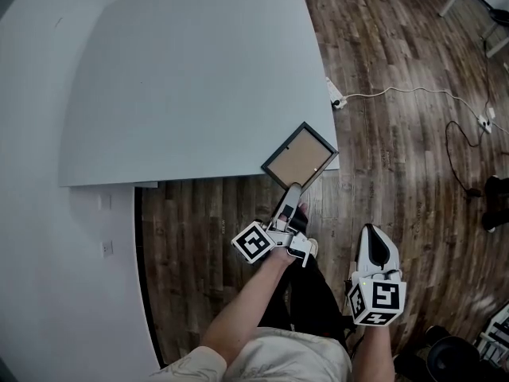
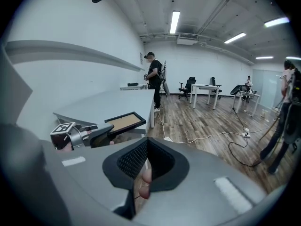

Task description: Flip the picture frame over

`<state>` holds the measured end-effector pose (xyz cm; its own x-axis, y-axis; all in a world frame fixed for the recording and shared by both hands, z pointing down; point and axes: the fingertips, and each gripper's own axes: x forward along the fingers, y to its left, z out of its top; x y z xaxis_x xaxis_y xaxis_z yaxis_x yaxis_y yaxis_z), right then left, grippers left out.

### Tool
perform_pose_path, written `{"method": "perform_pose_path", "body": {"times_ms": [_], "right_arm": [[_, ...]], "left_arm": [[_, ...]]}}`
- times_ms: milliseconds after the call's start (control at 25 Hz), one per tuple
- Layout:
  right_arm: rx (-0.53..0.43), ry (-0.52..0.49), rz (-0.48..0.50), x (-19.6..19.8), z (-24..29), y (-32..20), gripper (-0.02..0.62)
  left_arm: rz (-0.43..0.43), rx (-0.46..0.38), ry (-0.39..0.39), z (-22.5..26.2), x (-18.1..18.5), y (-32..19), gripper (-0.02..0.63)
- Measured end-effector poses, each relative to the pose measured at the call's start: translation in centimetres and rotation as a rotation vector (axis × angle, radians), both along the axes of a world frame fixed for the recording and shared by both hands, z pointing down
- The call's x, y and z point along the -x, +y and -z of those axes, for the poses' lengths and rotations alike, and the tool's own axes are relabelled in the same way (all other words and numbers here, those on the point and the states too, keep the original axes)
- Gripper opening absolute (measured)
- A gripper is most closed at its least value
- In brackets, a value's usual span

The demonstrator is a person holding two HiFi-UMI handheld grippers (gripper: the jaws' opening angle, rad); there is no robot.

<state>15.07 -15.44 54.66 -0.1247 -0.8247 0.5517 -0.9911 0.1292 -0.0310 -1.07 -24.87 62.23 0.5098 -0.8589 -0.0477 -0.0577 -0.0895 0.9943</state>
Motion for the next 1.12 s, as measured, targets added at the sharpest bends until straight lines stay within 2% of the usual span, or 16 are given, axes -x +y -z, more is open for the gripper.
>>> {"method": "perform_pose_path", "body": {"times_ms": [160, 240, 400, 880, 1120], "right_arm": [[0.008, -0.001, 0.009, 0.2, -0.5, 0.0, 0.026], [0.012, 0.001, 0.012, 0.4, -0.6, 0.0, 0.026], [0.014, -0.001, 0.012, 0.6, -0.7, -0.1, 0.026], [-0.011, -0.010, 0.013, 0.9, -0.2, 0.7, 0.026], [-0.028, -0.017, 0.012, 1.3, 0.7, -0.1, 0.026]], "left_arm": [[0.018, -0.005, 0.014, -0.1, -0.1, -0.3, 0.098], [0.021, -0.004, 0.025, -0.1, -0.2, -0.4, 0.081], [0.029, 0.007, 0.055, -0.1, -0.1, -0.3, 0.075], [0.027, -0.002, 0.077, 1.4, -0.5, 0.9, 0.074], [0.021, -0.052, 0.024, 3.9, 0.2, -0.3, 0.072]]}}
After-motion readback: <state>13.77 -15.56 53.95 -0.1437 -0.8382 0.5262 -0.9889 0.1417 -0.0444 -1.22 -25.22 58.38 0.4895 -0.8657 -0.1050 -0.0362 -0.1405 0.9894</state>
